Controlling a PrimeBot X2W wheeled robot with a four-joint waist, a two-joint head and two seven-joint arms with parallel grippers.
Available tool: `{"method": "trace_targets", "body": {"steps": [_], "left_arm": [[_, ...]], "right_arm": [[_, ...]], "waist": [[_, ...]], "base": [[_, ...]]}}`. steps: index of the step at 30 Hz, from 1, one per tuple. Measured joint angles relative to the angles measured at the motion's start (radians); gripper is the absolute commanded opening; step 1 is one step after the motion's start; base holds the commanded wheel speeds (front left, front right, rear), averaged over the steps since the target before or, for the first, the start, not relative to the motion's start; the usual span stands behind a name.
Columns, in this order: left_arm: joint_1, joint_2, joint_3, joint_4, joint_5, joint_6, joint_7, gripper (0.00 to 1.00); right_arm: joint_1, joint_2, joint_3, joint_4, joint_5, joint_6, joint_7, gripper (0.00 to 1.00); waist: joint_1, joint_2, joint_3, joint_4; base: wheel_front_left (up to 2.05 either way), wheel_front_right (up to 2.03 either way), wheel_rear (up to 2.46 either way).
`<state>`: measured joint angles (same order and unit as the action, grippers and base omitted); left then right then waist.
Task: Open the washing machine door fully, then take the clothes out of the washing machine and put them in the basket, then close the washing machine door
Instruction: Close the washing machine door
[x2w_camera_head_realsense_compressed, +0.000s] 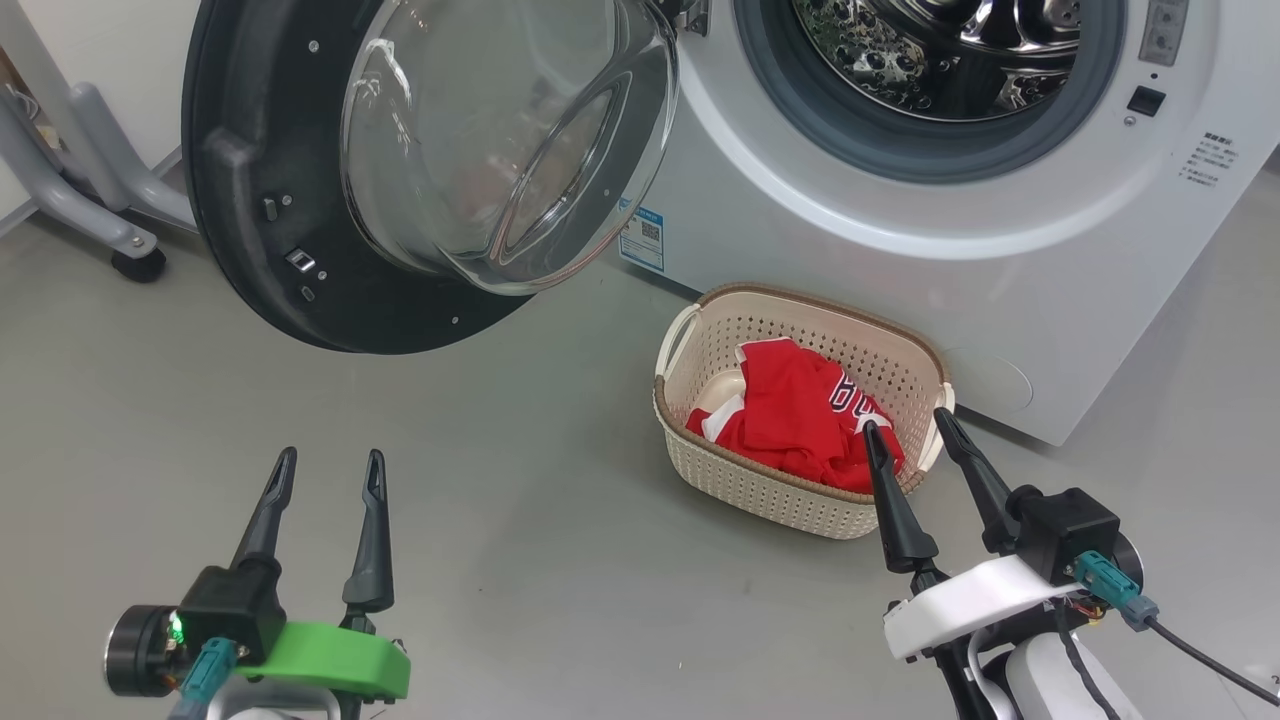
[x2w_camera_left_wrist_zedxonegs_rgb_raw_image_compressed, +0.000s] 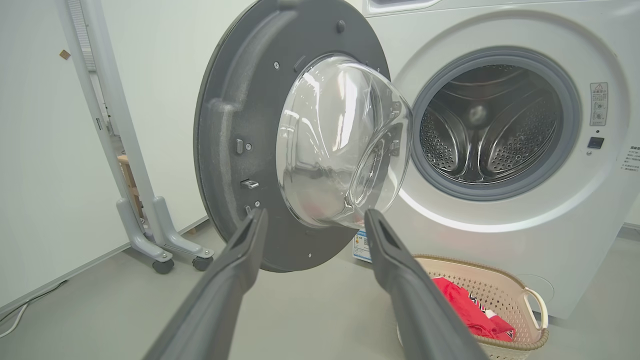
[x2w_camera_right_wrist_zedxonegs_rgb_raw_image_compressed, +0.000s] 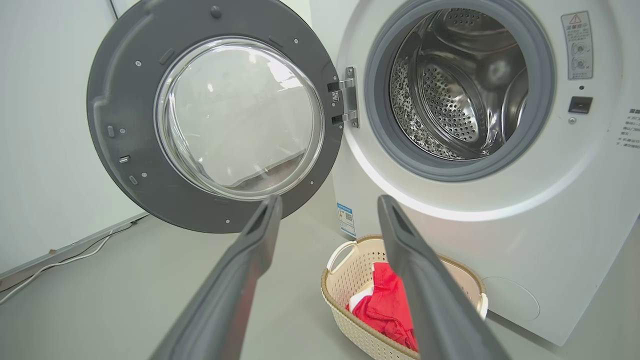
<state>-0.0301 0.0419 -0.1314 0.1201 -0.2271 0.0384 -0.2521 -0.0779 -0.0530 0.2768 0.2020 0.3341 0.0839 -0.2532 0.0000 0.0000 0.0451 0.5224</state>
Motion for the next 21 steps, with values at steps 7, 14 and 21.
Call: {"method": "trace_targets", "body": {"steps": [7, 14, 21], "left_arm": [[0.0, 0.0, 0.001, 0.0, 0.0, -0.001, 0.0, 1.0], [0.001, 0.0, 0.002, 0.0, 0.0, -0.001, 0.0, 1.0], [0.001, 0.0, 0.002, 0.0, 0.001, -0.002, 0.0, 1.0]], "right_arm": [[0.0, 0.0, 0.0, 0.0, 0.0, -0.005, 0.0, 1.0], [0.0, 0.001, 0.0, -0.001, 0.0, -0.005, 0.0, 1.0], [0.0, 0.001, 0.0, -0.001, 0.0, -0.007, 0.0, 1.0]], "waist": [[0.0, 0.0, 0.0, 0.0], [0.0, 0.0, -0.001, -0.001], [0.0, 0.0, -0.003, -0.001]], "base": [[0.0, 0.0, 0.0], [0.0, 0.0, 0.0], [0.0, 0.0, 0.0]]}}
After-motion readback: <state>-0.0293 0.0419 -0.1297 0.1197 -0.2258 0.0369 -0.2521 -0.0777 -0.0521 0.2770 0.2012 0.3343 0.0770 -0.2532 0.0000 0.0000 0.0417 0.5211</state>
